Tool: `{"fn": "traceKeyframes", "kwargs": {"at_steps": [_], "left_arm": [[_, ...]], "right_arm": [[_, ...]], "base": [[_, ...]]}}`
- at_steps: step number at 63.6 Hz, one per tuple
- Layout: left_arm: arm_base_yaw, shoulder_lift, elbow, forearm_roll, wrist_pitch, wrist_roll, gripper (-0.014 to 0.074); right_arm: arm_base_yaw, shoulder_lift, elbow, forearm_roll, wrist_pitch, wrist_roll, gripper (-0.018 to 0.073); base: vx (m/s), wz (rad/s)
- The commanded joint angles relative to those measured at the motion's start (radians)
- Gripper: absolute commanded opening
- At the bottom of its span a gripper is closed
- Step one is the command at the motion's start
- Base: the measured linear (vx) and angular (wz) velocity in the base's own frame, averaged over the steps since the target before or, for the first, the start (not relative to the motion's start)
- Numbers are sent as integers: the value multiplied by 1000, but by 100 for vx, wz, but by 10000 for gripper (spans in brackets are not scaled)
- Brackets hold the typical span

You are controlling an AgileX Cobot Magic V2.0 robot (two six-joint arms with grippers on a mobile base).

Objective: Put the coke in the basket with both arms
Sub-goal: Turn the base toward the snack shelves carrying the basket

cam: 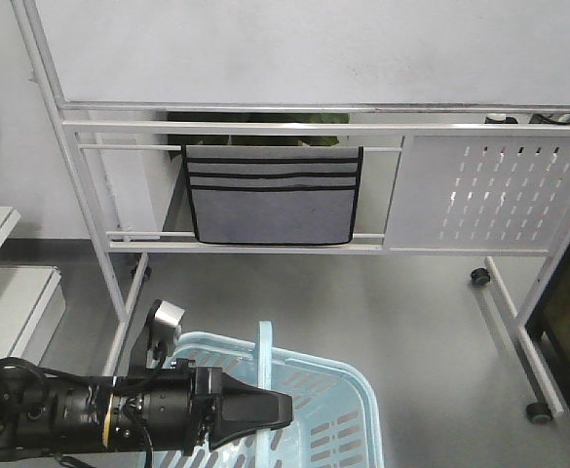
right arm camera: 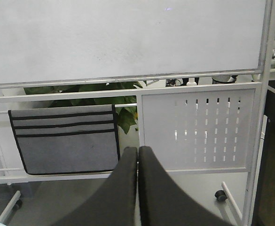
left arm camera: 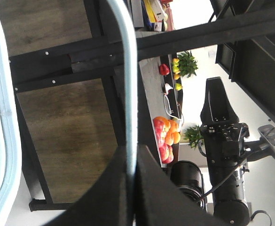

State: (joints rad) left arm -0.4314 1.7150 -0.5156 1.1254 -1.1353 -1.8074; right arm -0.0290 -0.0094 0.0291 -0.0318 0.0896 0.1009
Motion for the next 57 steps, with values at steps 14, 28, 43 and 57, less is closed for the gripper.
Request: {"fn": "traceKeyframes", "kwargs": {"at_steps": [14,28,43,57], "left_arm": [[-5,-46,-13,-38,-239,6,-7],[-5,-46,-13,-38,-239,6,-7],[-5,-46,-13,-38,-239,6,-7],[-5,-46,-13,-38,-239,6,-7]], "right_arm": [[-6,-18,14,-3,-74,-2,-9],[-6,-18,14,-3,-74,-2,-9],[-6,-18,14,-3,-74,-2,-9],[-6,-18,14,-3,-74,-2,-9]], "base": [[9,16],[10,32],[12,44],[12,46]]}}
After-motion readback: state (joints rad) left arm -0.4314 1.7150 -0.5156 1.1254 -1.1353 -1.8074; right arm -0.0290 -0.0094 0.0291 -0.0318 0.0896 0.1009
